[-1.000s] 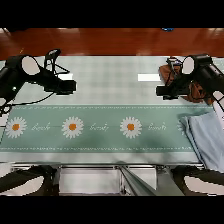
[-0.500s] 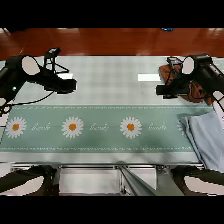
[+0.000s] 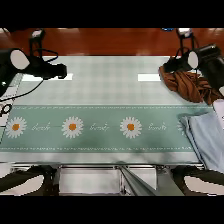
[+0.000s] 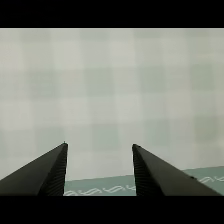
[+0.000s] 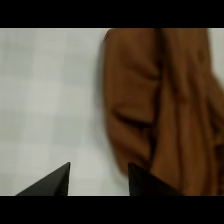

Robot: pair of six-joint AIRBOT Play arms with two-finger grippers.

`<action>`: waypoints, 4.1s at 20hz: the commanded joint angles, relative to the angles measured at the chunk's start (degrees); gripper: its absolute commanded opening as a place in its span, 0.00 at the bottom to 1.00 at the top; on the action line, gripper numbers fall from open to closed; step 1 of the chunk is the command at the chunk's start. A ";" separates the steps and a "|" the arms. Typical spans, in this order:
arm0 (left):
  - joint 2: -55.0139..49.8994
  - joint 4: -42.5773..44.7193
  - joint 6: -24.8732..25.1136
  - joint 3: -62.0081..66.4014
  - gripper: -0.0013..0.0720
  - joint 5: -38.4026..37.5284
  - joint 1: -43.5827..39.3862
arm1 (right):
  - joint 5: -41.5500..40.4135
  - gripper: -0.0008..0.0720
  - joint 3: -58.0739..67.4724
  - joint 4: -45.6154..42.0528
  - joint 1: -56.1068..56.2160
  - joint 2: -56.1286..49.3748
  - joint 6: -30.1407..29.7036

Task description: Fold the shirts.

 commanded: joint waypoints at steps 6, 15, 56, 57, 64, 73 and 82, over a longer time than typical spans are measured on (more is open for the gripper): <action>14.88 -0.13 1.14 -9.68 0.71 -6.25 8.26 | -1.53 0.59 3.28 6.80 -21.55 -7.63 1.20; 25.40 -6.60 -2.36 -31.10 0.71 2.64 7.28 | 3.23 0.57 3.28 23.74 -25.16 -20.50 -6.88; 47.43 -13.20 -1.49 -28.22 0.71 -10.49 3.32 | 9.18 0.05 21.16 21.51 37.33 11.52 -2.67; 47.43 -13.46 -1.49 -28.70 0.71 -10.54 2.82 | 10.47 0.05 18.80 19.10 37.31 11.17 -1.66; 47.28 -17.77 -1.46 -41.22 0.71 -8.79 -1.68 | 13.53 0.05 -12.61 9.44 27.12 11.17 5.77; 42.75 -14.86 0.48 -40.54 0.71 0.33 2.97 | 23.15 0.58 -16.41 3.82 2.58 15.21 -1.03; 26.67 -53.62 16.35 -51.95 0.71 -4.92 16.31 | 9.62 0.57 -41.33 59.47 -42.01 31.74 -23.93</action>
